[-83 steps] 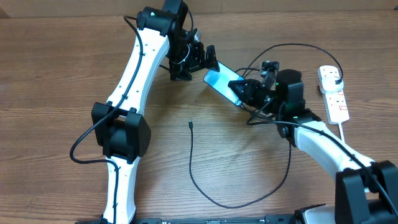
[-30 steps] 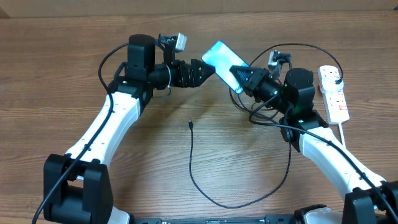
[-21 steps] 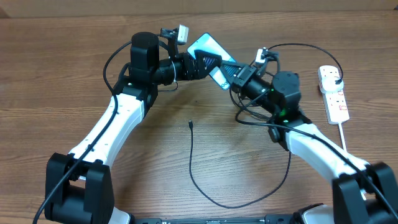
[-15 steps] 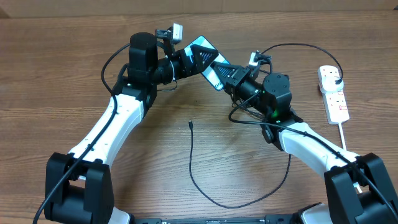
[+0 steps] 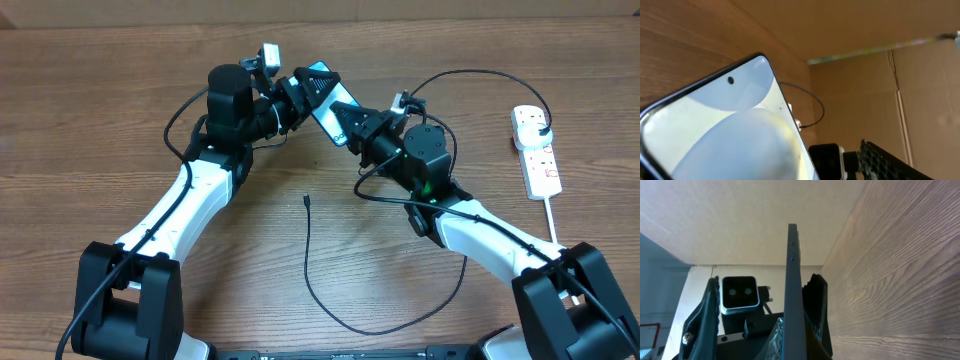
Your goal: Plug charger to phone and switch on socket
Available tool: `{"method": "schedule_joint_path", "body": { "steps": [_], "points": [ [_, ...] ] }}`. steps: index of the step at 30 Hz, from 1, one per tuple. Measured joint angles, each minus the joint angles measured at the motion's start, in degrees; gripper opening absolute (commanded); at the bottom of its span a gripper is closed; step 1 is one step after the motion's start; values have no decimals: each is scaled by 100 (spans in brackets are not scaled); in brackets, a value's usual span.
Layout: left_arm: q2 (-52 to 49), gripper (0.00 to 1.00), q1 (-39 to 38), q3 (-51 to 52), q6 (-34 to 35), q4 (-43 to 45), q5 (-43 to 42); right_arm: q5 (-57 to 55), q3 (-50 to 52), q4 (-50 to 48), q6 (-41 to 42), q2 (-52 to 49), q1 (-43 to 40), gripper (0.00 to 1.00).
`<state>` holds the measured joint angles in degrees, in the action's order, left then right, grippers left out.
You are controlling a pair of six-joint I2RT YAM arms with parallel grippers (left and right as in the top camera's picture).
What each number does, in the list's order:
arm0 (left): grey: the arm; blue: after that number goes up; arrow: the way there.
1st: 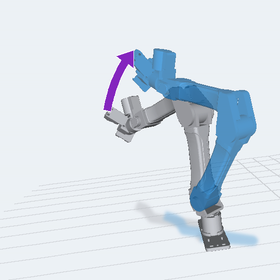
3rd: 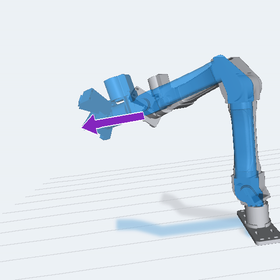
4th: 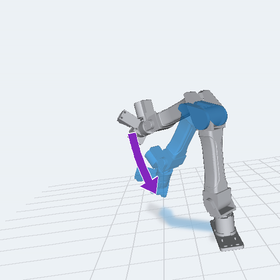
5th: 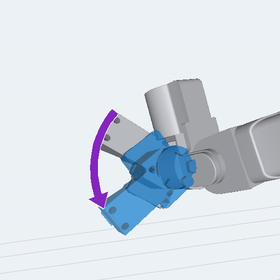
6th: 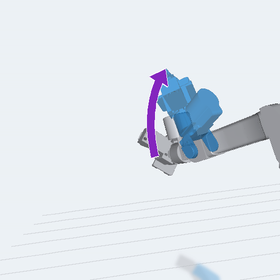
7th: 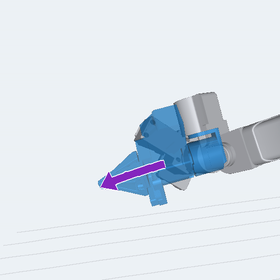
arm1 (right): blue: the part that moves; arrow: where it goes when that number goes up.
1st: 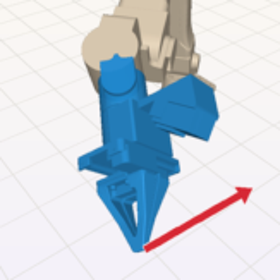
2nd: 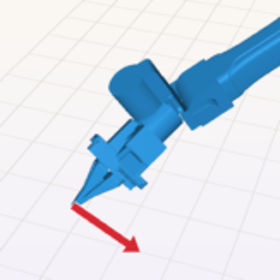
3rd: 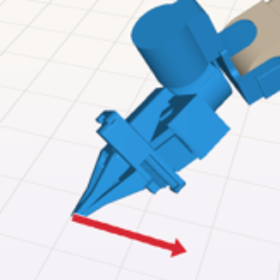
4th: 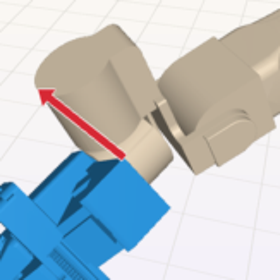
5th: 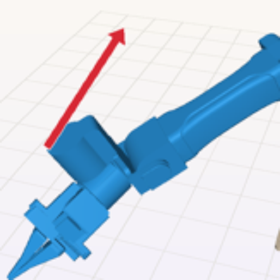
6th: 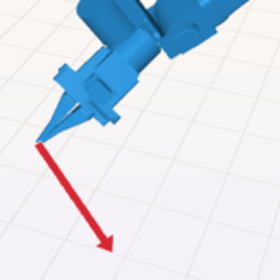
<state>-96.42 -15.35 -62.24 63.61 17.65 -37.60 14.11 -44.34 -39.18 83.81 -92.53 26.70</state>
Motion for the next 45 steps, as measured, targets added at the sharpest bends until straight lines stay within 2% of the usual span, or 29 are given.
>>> {"method": "schedule_joint_path", "body": {
  "steps": [2, 8, 20, 24, 30, 38, 41, 45],
  "points": [
    [0, 72, 0, 9, 190, 42, 20, -81, 0, -4, 17, -4, 33, 4],
    [0, 53, 2, 61, 728, 269, 42, -293, -17, -74, 79, -4, 83, 4],
    [-2, 42, 7, 105, 1685, 732, 186, -894, -68, -166, 490, -4, 308, 4],
    [-9, 37, 7, 114, 1753, 748, 223, -979, -70, -155, 645, -4, 341, 4],
    [-15, 20, 7, 129, 1725, 719, 284, -916, -146, -31, 745, 0, 339, 4],
    [-24, 18, 13, 192, 1718, 535, 337, -776, -195, 170, 758, 2, 326, 4],
    [-24, 11, 13, 195, 1696, 446, 337, -697, -195, 195, 750, 2, 302, 4],
    [-24, 14, 13, 197, 1720, 463, 332, -632, -195, 179, 894, 2, 275, 4]
  ]
}}
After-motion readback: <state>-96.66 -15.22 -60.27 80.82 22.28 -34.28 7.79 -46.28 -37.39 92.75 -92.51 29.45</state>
